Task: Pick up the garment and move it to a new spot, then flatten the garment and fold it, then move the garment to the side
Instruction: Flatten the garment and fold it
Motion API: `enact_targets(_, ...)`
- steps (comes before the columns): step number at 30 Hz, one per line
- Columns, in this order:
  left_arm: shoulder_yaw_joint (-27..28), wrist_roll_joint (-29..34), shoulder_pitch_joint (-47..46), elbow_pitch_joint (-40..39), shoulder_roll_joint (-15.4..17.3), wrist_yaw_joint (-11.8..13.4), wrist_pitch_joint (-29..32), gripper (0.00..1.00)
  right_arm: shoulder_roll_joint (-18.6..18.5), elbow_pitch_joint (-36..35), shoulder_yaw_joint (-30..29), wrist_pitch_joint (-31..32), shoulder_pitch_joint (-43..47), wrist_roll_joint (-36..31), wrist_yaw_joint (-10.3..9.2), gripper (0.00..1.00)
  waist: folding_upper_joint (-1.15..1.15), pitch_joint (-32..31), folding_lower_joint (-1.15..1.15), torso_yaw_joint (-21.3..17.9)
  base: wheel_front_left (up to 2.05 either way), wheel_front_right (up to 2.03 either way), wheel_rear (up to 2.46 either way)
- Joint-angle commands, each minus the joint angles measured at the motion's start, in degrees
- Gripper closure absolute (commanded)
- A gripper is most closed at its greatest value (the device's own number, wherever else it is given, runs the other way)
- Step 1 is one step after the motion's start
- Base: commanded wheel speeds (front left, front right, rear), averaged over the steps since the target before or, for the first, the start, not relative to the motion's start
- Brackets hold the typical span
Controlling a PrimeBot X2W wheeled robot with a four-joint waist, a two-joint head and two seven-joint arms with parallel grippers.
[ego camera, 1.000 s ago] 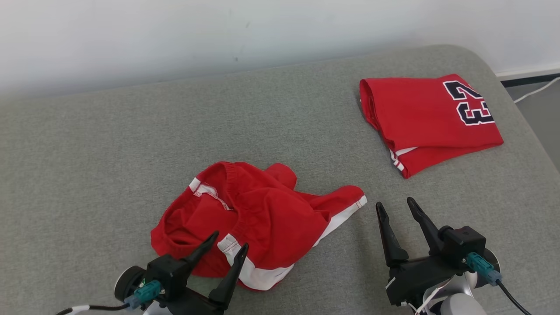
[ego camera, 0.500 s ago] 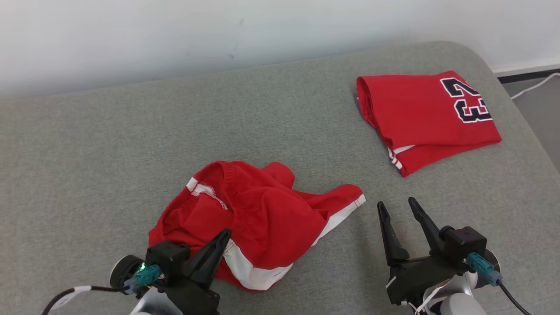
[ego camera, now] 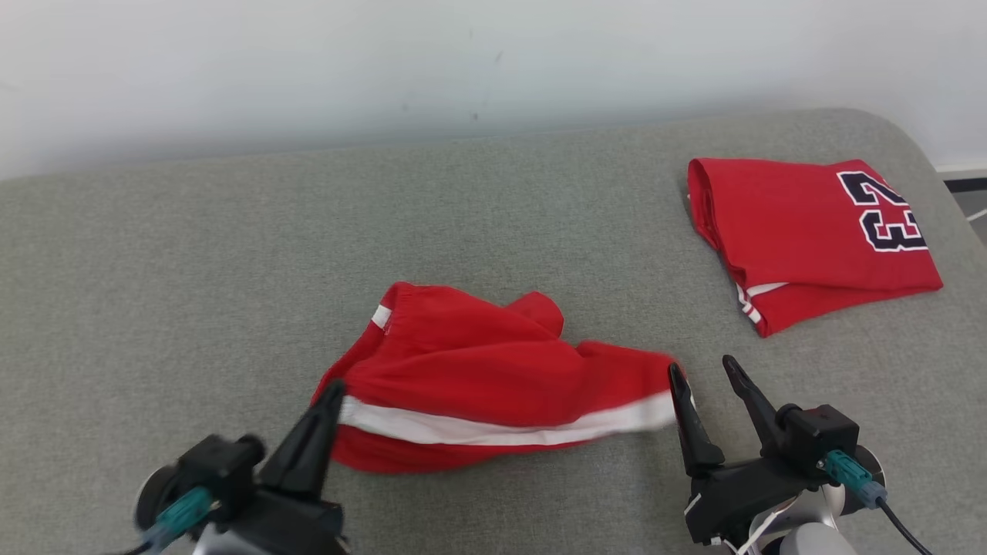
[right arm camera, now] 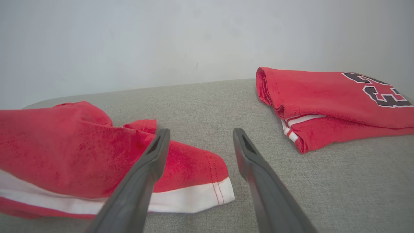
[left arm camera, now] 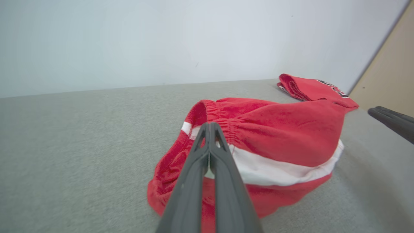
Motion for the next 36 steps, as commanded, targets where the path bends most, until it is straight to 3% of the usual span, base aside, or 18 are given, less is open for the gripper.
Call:
enact_targets(1,1.55,-0.53,2.58,-1.16,0.52,1.50,-0.96,1.00,-0.09,-0.05,0.02,0.19,0.75,0.11,-0.06,0.00,0.00,-0.62,0.00,0.89,0.00,0.00,0.00)
enact_targets(5,5.52,-2.37,8.51,-4.09,0.67,4.93,-3.29,1.00,-0.02,0.00,0.09,0.19,1.14,0.40,-0.06,0.00,0.00,-0.83,0.00,1.89,0.00,0.00,0.00)
enact_targets(16,7.64,-5.63,16.94,-1.00,-1.61,7.11,-7.64,1.00,-0.73,0.16,0.26,0.88,1.48,0.67,-0.06,0.00,0.00,-1.50,0.00,4.76,0.00,0.00,0.00)
enact_targets(17,7.72,-5.04,17.11,-0.14,-1.28,7.37,-8.14,0.58,-0.73,0.14,0.28,0.89,1.57,0.70,-0.06,0.00,0.00,-1.62,0.00,4.93,0.00,0.00,0.00)
enact_targets(18,7.87,-5.07,17.13,0.37,-1.42,7.39,-8.62,0.00,-0.78,0.10,0.41,0.85,1.55,0.76,-0.06,0.00,0.00,-1.70,0.00,5.03,0.00,0.00,0.00)
enact_targets(36,13.83,-2.24,19.49,-4.08,-2.65,8.63,-12.99,0.00,-0.17,-1.47,-2.16,-2.19,2.58,-0.03,-0.06,0.00,0.00,-4.02,0.00,3.74,0.00,0.00,0.00)
